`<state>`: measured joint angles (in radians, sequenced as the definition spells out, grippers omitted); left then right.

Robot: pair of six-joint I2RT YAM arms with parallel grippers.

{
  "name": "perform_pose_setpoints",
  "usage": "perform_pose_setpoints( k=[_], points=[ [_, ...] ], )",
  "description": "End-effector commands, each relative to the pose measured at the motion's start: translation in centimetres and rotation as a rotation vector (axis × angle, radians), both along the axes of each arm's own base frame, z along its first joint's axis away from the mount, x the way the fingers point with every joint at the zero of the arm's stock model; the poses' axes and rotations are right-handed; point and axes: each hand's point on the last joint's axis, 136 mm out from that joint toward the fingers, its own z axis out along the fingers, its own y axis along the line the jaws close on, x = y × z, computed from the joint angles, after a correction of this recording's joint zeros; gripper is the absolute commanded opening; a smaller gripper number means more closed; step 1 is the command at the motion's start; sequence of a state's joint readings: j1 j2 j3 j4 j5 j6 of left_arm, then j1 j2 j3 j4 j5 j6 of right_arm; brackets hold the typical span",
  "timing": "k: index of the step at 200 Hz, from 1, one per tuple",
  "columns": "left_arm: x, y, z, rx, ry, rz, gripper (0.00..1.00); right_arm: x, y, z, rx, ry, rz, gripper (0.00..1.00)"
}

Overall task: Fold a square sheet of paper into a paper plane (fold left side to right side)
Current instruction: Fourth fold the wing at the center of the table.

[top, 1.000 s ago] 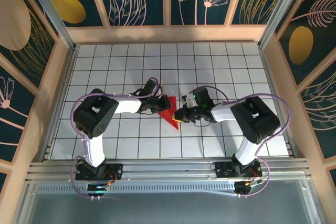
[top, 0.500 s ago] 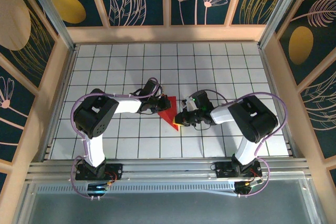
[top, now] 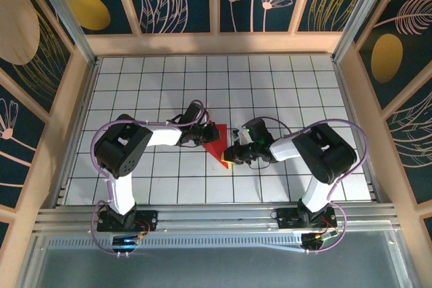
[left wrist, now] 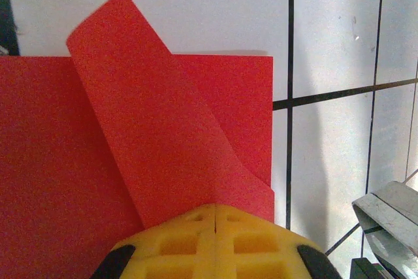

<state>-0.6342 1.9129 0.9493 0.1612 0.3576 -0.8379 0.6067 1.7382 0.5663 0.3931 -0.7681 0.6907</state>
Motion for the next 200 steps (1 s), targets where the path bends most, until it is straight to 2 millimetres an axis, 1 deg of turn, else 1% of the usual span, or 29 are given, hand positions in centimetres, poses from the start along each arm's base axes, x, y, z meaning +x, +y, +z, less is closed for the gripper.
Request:
perform_pose_setpoints(
  k=[1,71,102,124,138,166,180,190,193,200],
  points=[
    [-2.2,2.7,-3.4,0.125,0.096,0.025,0.02,-1.1,-0.1,-1.2,-0.035,0.03,0.005,0.0],
    [-2.2,2.7,-3.5,0.127,0.099,0.027,0.02,-2.0,-0.1,-1.8,-0.067,0.043,0.012,0.0],
    [-2.0,2.6,-2.9,0.116,0.085,0.028,0.02,-2.2,-0.5,-2.5,-0.111,0.052,0.005,0.0],
    [-1.4,2.1,-1.0,0.081,0.041,0.028,0.03,-2.3,-1.2,-3.4,-0.168,0.063,-0.005,0.0],
    [-0.8,1.7,0.7,0.058,-0.003,0.024,0.04,-2.3,-1.6,-3.8,-0.195,0.073,-0.013,0.0],
    [-0.1,1.6,4.1,0.031,-0.086,0.026,0.09,-2.1,-2.1,-4.1,-0.23,0.068,-0.023,0.0],
    [-0.2,1.9,4.9,0.029,-0.102,0.029,0.09,-1.9,-2.4,-4.2,-0.255,0.055,-0.015,0.0],
    [-0.6,2.1,4.5,0.037,-0.089,0.026,0.09,-1.8,-2.5,-4.0,-0.256,0.043,-0.008,0.0],
    [-0.6,2.1,5.4,0.022,-0.105,0.027,0.09,-1.7,-2.5,-4.0,-0.257,0.039,-0.008,0.0],
    [-0.9,2.1,5.4,0.016,-0.099,0.022,0.09,-1.6,-2.5,-3.9,-0.255,0.03,-0.005,0.0]
  ],
)
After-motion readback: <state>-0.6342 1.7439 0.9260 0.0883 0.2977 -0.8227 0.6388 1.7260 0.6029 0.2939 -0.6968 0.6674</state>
